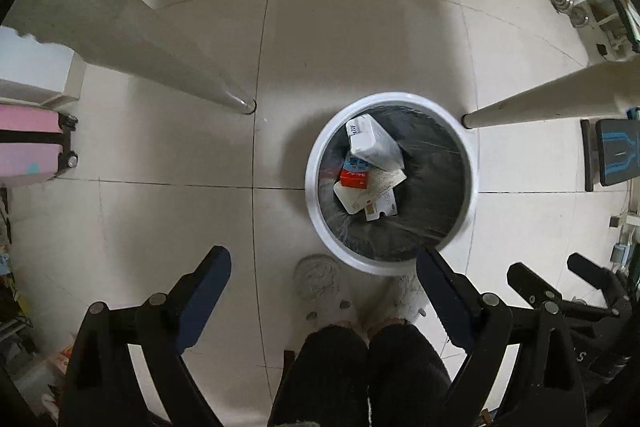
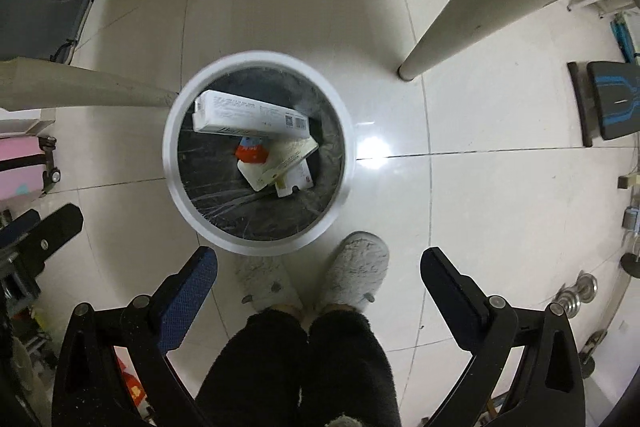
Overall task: Collect trash
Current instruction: 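Move both tools back up over the table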
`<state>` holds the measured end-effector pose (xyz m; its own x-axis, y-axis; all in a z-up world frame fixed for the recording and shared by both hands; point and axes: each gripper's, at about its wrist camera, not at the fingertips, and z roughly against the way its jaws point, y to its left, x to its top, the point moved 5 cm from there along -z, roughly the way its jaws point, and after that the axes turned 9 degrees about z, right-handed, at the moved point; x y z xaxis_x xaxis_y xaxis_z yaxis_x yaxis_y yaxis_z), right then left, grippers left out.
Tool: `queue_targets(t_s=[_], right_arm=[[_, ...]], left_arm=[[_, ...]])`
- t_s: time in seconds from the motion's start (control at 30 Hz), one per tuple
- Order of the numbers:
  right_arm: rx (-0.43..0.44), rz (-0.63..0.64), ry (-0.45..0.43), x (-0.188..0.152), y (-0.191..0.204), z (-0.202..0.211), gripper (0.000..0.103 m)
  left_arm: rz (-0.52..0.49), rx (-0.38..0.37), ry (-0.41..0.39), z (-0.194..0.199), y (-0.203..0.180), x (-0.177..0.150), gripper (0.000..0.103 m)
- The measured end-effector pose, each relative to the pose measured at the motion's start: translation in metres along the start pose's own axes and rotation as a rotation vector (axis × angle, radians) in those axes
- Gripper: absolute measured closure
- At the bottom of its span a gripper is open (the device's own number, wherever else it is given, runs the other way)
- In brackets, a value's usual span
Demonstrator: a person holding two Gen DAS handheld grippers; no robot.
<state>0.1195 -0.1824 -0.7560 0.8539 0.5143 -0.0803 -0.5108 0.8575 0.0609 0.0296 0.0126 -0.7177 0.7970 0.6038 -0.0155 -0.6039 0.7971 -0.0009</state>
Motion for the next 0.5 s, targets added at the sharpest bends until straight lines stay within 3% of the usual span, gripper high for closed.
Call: queue_targets(t_s=[0.37, 0.5], right_arm=[[-0.028, 0.013, -0.062, -0.025, -0.001, 0.111, 0.001], [-0.036, 0.028, -0.099, -0.035, 0.004, 0.171, 0.001]], left_arm=[[-0.005, -0.019, -0.022, 0.092, -0.012, -0.017, 0.008], [-0.005, -0.03, -0.035, 0.141, -0.008, -0.025, 0.008]])
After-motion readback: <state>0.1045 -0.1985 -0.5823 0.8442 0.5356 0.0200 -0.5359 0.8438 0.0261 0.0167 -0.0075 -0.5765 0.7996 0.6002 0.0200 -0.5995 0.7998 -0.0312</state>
